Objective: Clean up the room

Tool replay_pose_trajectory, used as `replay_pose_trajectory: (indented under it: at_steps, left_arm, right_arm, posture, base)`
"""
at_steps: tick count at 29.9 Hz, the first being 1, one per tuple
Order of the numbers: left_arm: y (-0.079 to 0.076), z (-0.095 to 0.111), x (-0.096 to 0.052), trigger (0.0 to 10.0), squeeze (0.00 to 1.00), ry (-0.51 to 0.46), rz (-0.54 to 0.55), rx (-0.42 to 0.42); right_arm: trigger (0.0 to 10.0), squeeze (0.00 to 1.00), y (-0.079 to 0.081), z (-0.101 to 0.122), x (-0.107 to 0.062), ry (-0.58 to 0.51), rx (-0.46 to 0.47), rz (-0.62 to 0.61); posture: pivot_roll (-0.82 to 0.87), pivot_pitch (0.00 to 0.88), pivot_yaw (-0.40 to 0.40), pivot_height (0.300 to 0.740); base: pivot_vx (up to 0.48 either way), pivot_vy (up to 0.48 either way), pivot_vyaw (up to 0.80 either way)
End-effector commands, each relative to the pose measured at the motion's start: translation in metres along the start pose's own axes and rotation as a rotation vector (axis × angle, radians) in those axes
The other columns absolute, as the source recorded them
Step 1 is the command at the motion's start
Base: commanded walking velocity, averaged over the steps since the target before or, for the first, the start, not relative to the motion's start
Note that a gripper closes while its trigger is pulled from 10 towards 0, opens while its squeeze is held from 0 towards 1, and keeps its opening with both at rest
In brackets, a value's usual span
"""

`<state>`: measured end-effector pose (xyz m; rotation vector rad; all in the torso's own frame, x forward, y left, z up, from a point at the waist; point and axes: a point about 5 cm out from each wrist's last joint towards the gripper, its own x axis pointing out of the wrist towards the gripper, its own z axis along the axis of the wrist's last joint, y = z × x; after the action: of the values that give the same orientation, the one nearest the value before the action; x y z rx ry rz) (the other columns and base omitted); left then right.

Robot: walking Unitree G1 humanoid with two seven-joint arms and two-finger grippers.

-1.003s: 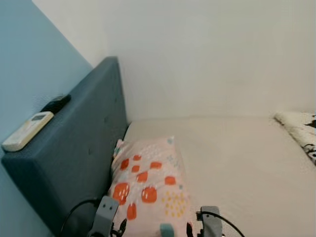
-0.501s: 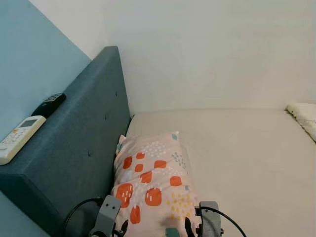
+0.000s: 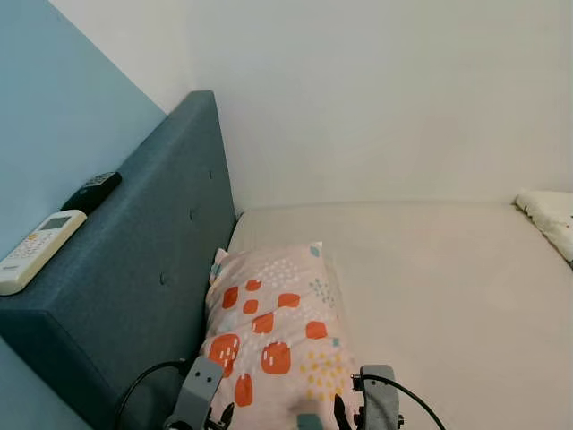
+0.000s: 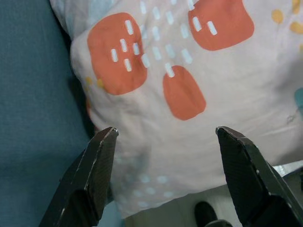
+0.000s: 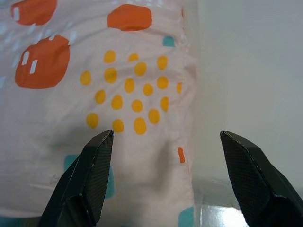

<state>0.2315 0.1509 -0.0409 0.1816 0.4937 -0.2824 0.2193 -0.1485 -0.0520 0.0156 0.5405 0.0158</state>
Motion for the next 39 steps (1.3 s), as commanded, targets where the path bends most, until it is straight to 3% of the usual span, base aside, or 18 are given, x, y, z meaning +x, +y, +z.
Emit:
replay_pose_trajectory:
  at_steps: [1, 8, 22, 31, 39]
  left_arm:
    - [-0.0021, -0.0060, -0.0013, 10.0, 0.00, 0.033, -0.002, -0.008]
    - [-0.0008, -0.0061, -0.0007, 10.0, 0.00, 0.041, -0.001, -0.008]
    - [0.0044, -0.0074, -0.0015, 10.0, 0.00, 0.051, 0.029, 0.004]
    - [0.0027, -0.0053, -0.0019, 10.0, 0.00, 0.019, 0.020, -0.020]
    - [0.0035, -0.0051, -0.0076, 10.0, 0.00, -0.029, -0.014, 0.015]
  right_arm:
    - [10.0, 0.00, -0.0032, 0.0006, 0.0006, 0.005, 0.016, -0.013]
    - [10.0, 0.00, -0.0006, -0.0009, 0.0012, 0.028, 0.038, 0.011]
    - [10.0, 0.00, 0.0046, 0.0004, 0.0027, 0.042, -0.008, 0.063]
    - [10.0, 0.00, 0.0035, -0.0003, 0.0020, 0.041, -0.009, 0.061]
    - [10.0, 0.00, 0.0008, -0.0017, -0.0031, 0.008, -0.103, 0.107]
  posture:
    - [0.01, 0.000, 0.039, 0.740]
    - [0.01, 0.000, 0.037, 0.740]
    - [0.01, 0.000, 0.028, 0.740]
    - [0.01, 0.000, 0.032, 0.740]
    - [0.01, 0.000, 0.033, 0.740]
  base:
    - [0.000, 0.000, 0.00]
    - [0.000, 0.000, 0.00]
    - [0.000, 0.000, 0.00]
    - [0.000, 0.356, 0.00]
    - [0.000, 0.000, 0.00]
